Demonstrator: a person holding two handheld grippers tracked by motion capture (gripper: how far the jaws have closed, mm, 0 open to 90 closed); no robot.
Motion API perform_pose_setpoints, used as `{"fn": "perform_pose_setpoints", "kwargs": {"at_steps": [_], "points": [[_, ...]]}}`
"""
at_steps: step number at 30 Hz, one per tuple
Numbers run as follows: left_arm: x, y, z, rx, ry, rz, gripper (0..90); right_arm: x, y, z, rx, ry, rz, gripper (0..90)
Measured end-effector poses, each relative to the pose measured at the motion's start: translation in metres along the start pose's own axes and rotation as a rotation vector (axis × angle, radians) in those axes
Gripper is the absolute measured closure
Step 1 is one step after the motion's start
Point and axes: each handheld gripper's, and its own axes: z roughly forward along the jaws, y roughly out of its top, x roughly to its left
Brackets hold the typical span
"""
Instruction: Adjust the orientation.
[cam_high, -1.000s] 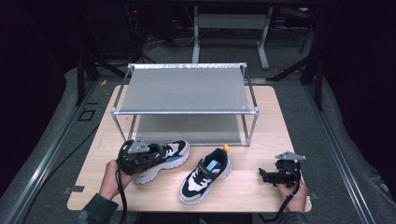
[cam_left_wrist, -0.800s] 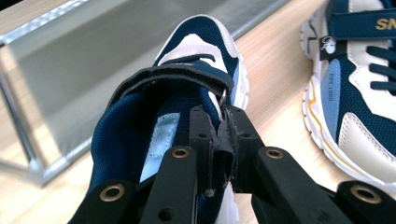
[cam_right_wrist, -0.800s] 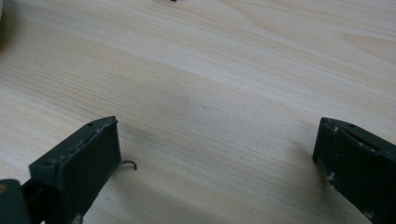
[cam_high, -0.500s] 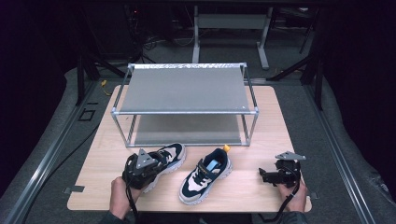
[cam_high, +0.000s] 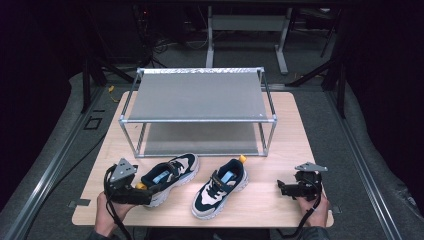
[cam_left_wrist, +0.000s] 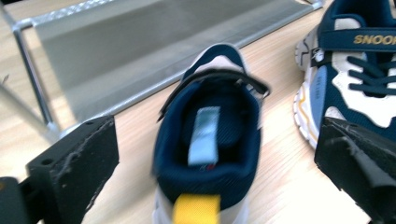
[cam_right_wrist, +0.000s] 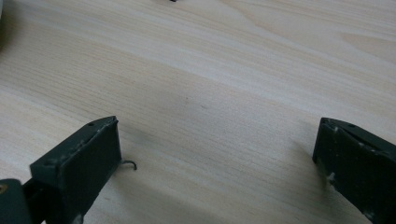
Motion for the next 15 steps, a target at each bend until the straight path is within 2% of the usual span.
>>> {"fn": "perform_pose_setpoints", "kwargs": {"at_steps": [3,8,10,12,15], "points": [[0.004,-0.013,0.006,0.006,-0.013,-0.014,0.0,0.0,0.0,0.0,0.0,0.0,0.0,0.5],[0.006,-0.031,0.027,0.034,-0.053,-0.022,0.0,0.0,0.0,0.0,-0.001,-0.001,-0.001,0.5],[0.007,-0.036,0.035,0.041,-0.071,-0.018,0.0,0.0,0.0,0.0,0.0,0.0,0.001,0.5],[0.007,-0.039,0.042,0.051,-0.066,-0.017,0.2,0.0,0.0,0.0,-0.001,0.0,0.001,0.5],[0.009,-0.042,0.048,0.049,-0.071,-0.014,6.5,0.0,0.0,0.0,-0.001,-0.002,-0.004,0.5]]}}
